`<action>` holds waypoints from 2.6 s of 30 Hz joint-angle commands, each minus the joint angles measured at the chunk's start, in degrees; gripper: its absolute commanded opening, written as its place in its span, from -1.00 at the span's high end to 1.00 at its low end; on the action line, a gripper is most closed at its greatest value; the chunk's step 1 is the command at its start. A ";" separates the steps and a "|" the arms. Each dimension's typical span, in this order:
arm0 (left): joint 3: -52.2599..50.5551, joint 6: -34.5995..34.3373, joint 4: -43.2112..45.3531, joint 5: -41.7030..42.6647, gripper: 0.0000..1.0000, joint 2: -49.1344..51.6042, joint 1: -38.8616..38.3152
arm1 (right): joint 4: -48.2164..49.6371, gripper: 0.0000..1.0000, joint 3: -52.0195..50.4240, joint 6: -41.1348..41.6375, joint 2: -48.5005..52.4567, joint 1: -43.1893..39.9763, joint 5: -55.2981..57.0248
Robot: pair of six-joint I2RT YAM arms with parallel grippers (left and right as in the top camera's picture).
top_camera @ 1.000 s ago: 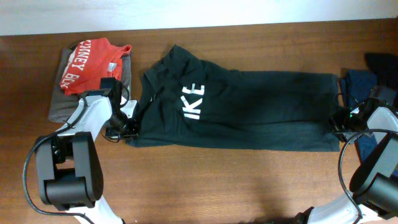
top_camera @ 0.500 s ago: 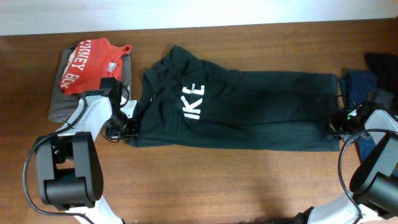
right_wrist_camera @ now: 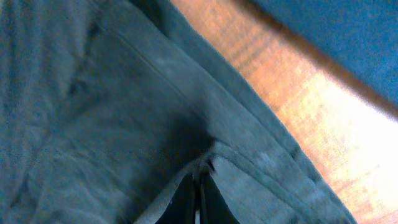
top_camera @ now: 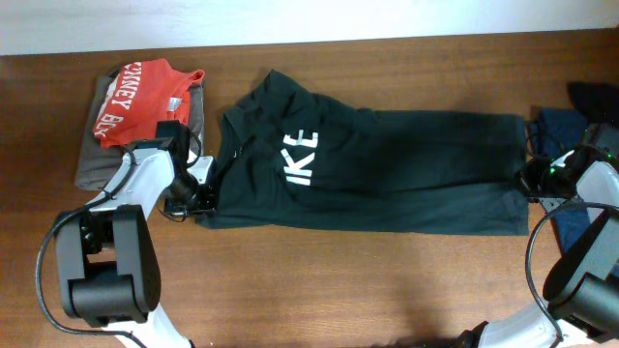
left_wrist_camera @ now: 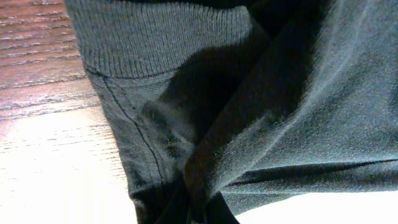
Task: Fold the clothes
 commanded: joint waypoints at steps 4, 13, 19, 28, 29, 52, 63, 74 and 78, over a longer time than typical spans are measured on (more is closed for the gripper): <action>0.26 -0.33 0.33 -0.44 0.99 -1.16 0.13 | 3.85 0.92 1.07 0.28 -1.53 0.35 -0.09; 0.26 -0.31 0.46 -0.46 0.99 -1.16 0.13 | 4.96 0.91 1.07 0.26 -0.87 0.35 -0.04; 0.26 -0.31 0.44 -0.46 0.99 -1.16 0.13 | 4.33 0.63 1.07 0.26 -0.87 0.35 -0.09; 0.74 -0.33 -0.48 -0.39 0.61 -1.27 0.11 | -0.76 0.35 1.07 -4.42 -0.92 0.35 -8.98; 1.33 -0.33 -1.07 -0.35 0.61 -1.57 0.11 | -0.98 0.35 1.09 -7.58 -1.16 0.35 -13.73; 3.78 -0.31 -1.40 0.90 0.49 -7.04 0.11 | -3.80 0.12 -4.15 -2.80 0.96 22.82 -7.85; 3.78 -0.31 -0.98 0.90 0.48 -7.04 0.11 | -7.19 0.13 -3.50 -12.07 0.55 21.20 -7.28; 3.78 -0.33 -0.55 0.92 0.48 -7.04 0.11 | -11.08 0.12 -5.51 -8.46 -1.14 22.56 -7.63; 3.78 -0.33 -0.61 1.33 0.47 -7.04 0.11 | -1.46 0.15 -9.46 -2.60 -1.05 23.61 -7.65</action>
